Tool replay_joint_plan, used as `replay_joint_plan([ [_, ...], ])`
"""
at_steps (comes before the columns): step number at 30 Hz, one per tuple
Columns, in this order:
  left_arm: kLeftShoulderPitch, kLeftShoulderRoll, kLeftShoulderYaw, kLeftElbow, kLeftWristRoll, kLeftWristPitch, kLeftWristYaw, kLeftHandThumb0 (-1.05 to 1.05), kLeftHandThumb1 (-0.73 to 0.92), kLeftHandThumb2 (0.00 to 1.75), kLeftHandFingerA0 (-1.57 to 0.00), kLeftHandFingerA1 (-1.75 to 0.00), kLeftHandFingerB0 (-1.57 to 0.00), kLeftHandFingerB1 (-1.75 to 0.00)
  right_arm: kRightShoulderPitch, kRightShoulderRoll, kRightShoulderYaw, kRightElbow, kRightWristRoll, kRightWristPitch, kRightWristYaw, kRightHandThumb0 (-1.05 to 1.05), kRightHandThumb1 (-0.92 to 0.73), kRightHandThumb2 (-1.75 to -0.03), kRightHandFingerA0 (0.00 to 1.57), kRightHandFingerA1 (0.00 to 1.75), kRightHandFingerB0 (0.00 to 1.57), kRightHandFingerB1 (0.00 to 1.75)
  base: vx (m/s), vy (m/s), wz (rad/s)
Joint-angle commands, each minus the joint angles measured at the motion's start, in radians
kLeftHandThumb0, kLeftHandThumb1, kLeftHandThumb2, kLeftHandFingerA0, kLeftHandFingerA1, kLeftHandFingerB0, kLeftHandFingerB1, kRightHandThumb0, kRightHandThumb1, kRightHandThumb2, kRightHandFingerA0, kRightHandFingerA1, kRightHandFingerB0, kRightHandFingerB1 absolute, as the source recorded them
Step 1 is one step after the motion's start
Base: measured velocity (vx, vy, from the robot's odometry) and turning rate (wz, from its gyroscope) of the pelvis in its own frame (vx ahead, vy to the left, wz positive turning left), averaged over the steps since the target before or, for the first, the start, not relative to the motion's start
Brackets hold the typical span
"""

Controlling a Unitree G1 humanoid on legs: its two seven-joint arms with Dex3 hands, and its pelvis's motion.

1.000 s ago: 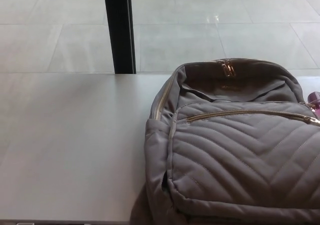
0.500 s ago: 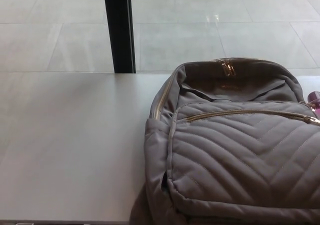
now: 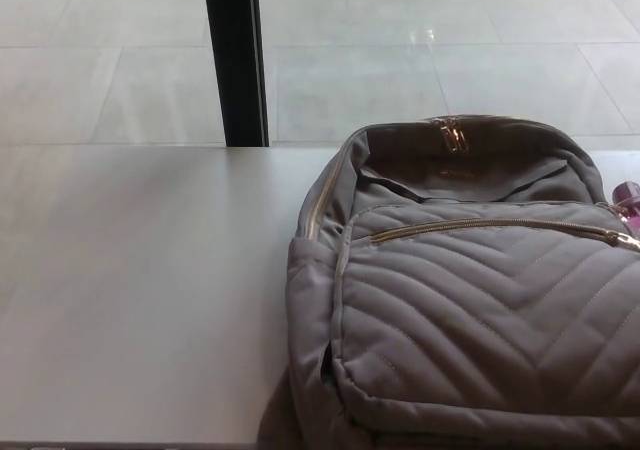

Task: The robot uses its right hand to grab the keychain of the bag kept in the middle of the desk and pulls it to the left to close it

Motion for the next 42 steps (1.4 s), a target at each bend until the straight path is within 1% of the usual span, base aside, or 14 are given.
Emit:
replay_joint_plan([
  [1, 0.002, 0.022, -0.004, 0.002, -0.009, -0.019, -0.009, -0.69, 0.52, 0.95, -0.51, -0.70, -0.27, -0.53, 0.009, -0.033, 0.029, -0.003, -0.110, -0.104, 0.006, -0.59, -0.73, -0.62, 0.57, 0.51, 0.46, 0.39, 0.00, 0.000, 0.00],
  [3, 0.001, 0.022, -0.001, 0.004, -0.015, -0.017, -0.011, -0.73, 0.67, 0.60, -0.54, -0.66, -0.35, -0.42, 0.007, -0.038, 0.037, -0.002, -0.123, -0.116, 0.012, -0.60, -0.73, -0.62, 0.56, 0.50, 0.47, 0.39, 0.00, 0.000, 0.00],
  [11, -0.016, 0.022, 0.006, 0.037, -0.023, -0.031, -0.028, -0.78, 0.56, 0.95, -0.51, -0.71, -0.28, -0.53, 0.037, -0.050, 0.062, 0.029, -0.187, -0.174, 0.009, -0.64, -0.60, -0.97, 0.51, 0.61, 0.42, 0.53, 0.00, 0.000, 0.00],
  [12, -0.014, 0.020, 0.008, 0.030, -0.028, -0.029, -0.030, -0.74, 0.70, 0.62, -0.55, -0.69, -0.33, -0.43, 0.040, -0.046, 0.064, 0.030, -0.187, -0.178, 0.008, -0.63, -0.76, -0.63, 0.57, 0.50, 0.48, 0.39, 0.00, 0.000, 0.00],
  [15, -0.005, 0.018, 0.007, 0.015, -0.033, -0.029, -0.037, -0.71, 0.55, 0.97, -0.52, -0.71, -0.27, -0.53, 0.049, -0.045, 0.066, 0.023, -0.200, -0.182, 0.006, -0.63, -0.75, -0.63, 0.58, 0.52, 0.48, 0.39, 0.00, 0.000, 0.00],
  [25, -0.012, 0.020, 0.009, 0.012, -0.044, -0.023, -0.060, -0.76, 0.73, 0.62, -0.49, -0.67, -0.34, -0.43, 0.073, -0.063, 0.108, 0.003, -0.306, -0.157, -0.017, -0.63, -0.75, -0.62, 0.63, 0.63, 0.48, 0.36, 0.00, 0.000, 0.00],
  [26, -0.010, 0.020, 0.003, 0.007, -0.038, -0.031, -0.057, -0.73, 0.57, 0.97, -0.47, -0.70, -0.26, -0.53, 0.074, -0.059, 0.112, 0.005, -0.309, -0.162, -0.021, -0.61, -0.74, -0.62, 0.65, 0.64, 0.49, 0.37, 0.00, 0.000, 0.00],
  [28, -0.017, 0.021, 0.006, 0.015, -0.040, -0.021, -0.051, -0.74, 0.75, 0.62, -0.52, -0.66, -0.34, -0.41, 0.075, -0.053, 0.124, -0.007, -0.317, -0.152, -0.023, -0.61, -0.73, -0.62, 0.66, 0.64, 0.49, 0.36, 0.00, 0.000, 0.00],
  [29, -0.014, 0.020, 0.005, 0.012, -0.040, -0.027, -0.054, -0.79, 0.57, 1.01, -0.51, -0.70, -0.29, -0.52, 0.073, -0.050, 0.133, -0.013, -0.319, -0.160, -0.021, -0.61, -0.59, -0.96, 0.64, 0.73, 0.39, 0.51, 0.00, 0.000, 0.00],
  [31, -0.016, 0.020, 0.010, 0.014, -0.046, -0.024, -0.062, -0.79, 0.75, 0.62, -0.51, -0.67, -0.38, -0.42, 0.069, -0.045, 0.142, -0.027, -0.323, -0.152, -0.021, -0.59, -0.73, -0.62, 0.69, 0.67, 0.46, 0.35, 0.00, 0.000, 0.00],
  [35, -0.016, 0.016, 0.016, 0.013, -0.053, -0.027, -0.072, -0.81, 0.62, 1.04, -0.48, -0.70, -0.34, -0.55, 0.070, -0.024, 0.142, -0.052, -0.303, -0.158, -0.028, -0.53, -0.75, -0.63, 0.75, 0.85, 0.43, 0.35, 0.00, 0.000, 0.00],
  [36, -0.018, 0.014, 0.021, 0.012, -0.057, -0.020, -0.069, -0.79, 0.78, 0.63, -0.50, -0.68, -0.40, -0.43, 0.065, -0.010, 0.141, -0.051, -0.292, -0.162, -0.033, -0.50, -0.72, -0.62, 0.78, 0.87, 0.43, 0.37, 0.00, 0.000, 0.00],
  [40, -0.020, 0.013, 0.024, 0.014, -0.056, -0.021, -0.065, -0.81, 0.64, 1.05, -0.47, -0.70, -0.33, -0.55, 0.056, 0.024, 0.141, -0.078, -0.291, -0.150, -0.048, -0.35, -0.73, -0.62, 0.89, 1.00, 0.42, 0.38, 0.00, 0.000, 0.00],
  [42, -0.026, 0.014, 0.030, 0.021, -0.062, -0.014, -0.066, -0.80, 0.80, 0.65, -0.50, -0.67, -0.36, -0.44, 0.046, 0.023, 0.154, -0.069, -0.321, -0.131, -0.052, -0.21, -0.78, -0.63, 0.89, 1.21, 0.48, 0.40, 0.00, 0.000, 0.00],
])
